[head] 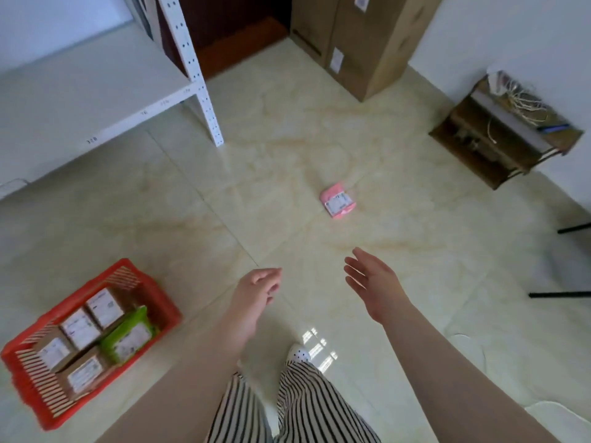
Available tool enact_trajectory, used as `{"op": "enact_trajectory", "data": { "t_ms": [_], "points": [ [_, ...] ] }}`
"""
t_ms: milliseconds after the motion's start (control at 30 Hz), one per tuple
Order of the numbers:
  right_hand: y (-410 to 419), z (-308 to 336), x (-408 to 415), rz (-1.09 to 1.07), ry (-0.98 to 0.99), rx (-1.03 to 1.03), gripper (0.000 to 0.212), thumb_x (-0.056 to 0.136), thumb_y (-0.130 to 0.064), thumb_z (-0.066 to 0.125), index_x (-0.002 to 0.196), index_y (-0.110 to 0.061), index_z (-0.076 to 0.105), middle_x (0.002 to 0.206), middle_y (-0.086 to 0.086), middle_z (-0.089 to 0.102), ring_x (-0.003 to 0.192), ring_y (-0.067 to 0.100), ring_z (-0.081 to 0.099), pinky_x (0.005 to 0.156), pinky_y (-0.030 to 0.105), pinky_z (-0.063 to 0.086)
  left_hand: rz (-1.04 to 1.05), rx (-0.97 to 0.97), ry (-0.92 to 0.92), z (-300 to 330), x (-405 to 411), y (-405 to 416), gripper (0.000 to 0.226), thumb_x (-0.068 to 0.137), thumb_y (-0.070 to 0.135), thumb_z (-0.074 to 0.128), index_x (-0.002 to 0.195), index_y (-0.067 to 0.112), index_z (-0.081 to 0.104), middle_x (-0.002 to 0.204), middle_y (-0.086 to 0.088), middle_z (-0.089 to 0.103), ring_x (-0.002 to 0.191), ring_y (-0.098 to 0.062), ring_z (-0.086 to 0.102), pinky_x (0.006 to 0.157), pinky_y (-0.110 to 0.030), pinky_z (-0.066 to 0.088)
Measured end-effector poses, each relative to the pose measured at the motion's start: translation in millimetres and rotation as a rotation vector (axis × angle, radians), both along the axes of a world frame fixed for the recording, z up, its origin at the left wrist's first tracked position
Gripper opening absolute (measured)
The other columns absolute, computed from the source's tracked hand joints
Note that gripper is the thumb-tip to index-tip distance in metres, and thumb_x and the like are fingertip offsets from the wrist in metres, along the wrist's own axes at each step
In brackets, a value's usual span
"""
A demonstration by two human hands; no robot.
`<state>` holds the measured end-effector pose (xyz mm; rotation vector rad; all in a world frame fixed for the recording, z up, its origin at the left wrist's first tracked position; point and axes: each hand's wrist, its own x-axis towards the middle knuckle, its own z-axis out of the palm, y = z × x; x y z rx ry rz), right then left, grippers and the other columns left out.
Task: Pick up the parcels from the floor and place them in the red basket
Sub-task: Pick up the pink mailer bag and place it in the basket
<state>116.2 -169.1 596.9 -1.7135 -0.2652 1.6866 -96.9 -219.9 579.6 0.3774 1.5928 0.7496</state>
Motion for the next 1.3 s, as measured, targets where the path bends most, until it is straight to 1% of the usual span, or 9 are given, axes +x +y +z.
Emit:
{"op": "enact_trajectory", "data": {
  "t_ms": [167,333,467,633,767,833,933,1100,1300],
  "points": [
    [48,-11,25,0.009,-0.066,-0.029,0.015,0.086,-0.025,0.072,0.099,-0.017,0.068,0.107,0.008,0.069,0.103,0.023,0.065,0.095,0.035,0.051,-0.041,-0.019,0.015,-6,21,63,0.018,0.09,0.028,0.064,0.103,0.016,0.065,0.097,-0.004,0.068,0.09,-0.017,0.063,0.08,-0.03,0.049],
    [107,-28,40,0.038,-0.143,-0.08,0.038,0.083,-0.03,0.076,0.116,-0.013,0.066,0.112,0.009,0.068,0.103,0.022,0.063,0.094,0.035,0.051,-0.051,-0.072,0.056,-31,30,134,0.04,0.088,0.035,0.066,0.12,0.011,0.063,0.087,-0.001,0.063,0.078,-0.013,0.057,0.071,-0.024,0.048],
    [170,-34,57,0.068,-0.211,-0.119,0.045,0.081,-0.031,0.078,0.12,-0.012,0.065,0.112,0.01,0.064,0.103,0.022,0.059,0.091,0.034,0.048,-0.107,-0.082,0.085,-40,46,210,0.051,0.088,0.035,0.066,0.131,0.01,0.056,0.105,-0.008,0.065,0.082,-0.012,0.058,0.073,-0.024,0.05],
    [271,-41,84,0.077,-0.259,-0.103,0.046,0.081,-0.03,0.078,0.121,-0.014,0.064,0.105,0.007,0.063,0.096,0.021,0.054,0.092,0.037,0.044,-0.188,-0.048,0.163,-45,85,323,0.057,0.082,0.036,0.074,0.128,0.01,0.056,0.12,-0.01,0.066,0.106,-0.023,0.064,0.095,-0.037,0.051],
    [330,-54,109,0.136,-0.288,-0.113,0.047,0.082,-0.026,0.078,0.124,-0.011,0.062,0.104,0.007,0.062,0.097,0.022,0.054,0.094,0.037,0.043,-0.253,-0.023,0.165,-53,125,385,0.058,0.079,0.034,0.076,0.128,0.01,0.056,0.123,-0.008,0.063,0.108,-0.021,0.062,0.088,-0.032,0.049],
    [357,-68,122,0.197,-0.304,-0.118,0.048,0.082,-0.025,0.077,0.125,-0.01,0.061,0.109,0.009,0.064,0.097,0.023,0.054,0.088,0.035,0.04,-0.3,-0.013,0.183,-61,141,408,0.059,0.079,0.035,0.076,0.129,0.011,0.054,0.122,-0.002,0.059,0.109,-0.017,0.058,0.095,-0.031,0.047],
    [397,-100,141,0.294,-0.344,-0.132,0.05,0.082,-0.026,0.077,0.126,-0.011,0.06,0.122,0.012,0.063,0.097,0.021,0.052,0.086,0.033,0.035,-0.353,-0.011,0.239,-87,159,437,0.063,0.08,0.038,0.075,0.132,0.012,0.051,0.124,0.0,0.057,0.11,-0.014,0.055,0.093,-0.022,0.04],
    [443,-192,166,0.44,-0.371,-0.171,0.056,0.081,-0.03,0.077,0.132,-0.017,0.057,0.13,0.01,0.059,0.104,0.021,0.052,0.088,0.032,0.034,-0.357,-0.098,0.326,-172,182,473,0.065,0.081,0.034,0.074,0.135,0.01,0.047,0.137,-0.007,0.054,0.12,-0.02,0.054,0.094,-0.021,0.039],
    [466,-345,177,0.537,-0.391,-0.228,0.064,0.081,-0.031,0.077,0.139,-0.02,0.05,0.14,0.01,0.052,0.123,0.027,0.053,0.092,0.033,0.039,-0.472,-0.186,0.415,-315,196,497,0.07,0.079,0.035,0.076,0.137,0.012,0.044,0.133,-0.004,0.051,0.103,-0.012,0.053,0.087,-0.022,0.043]
  ]
}}
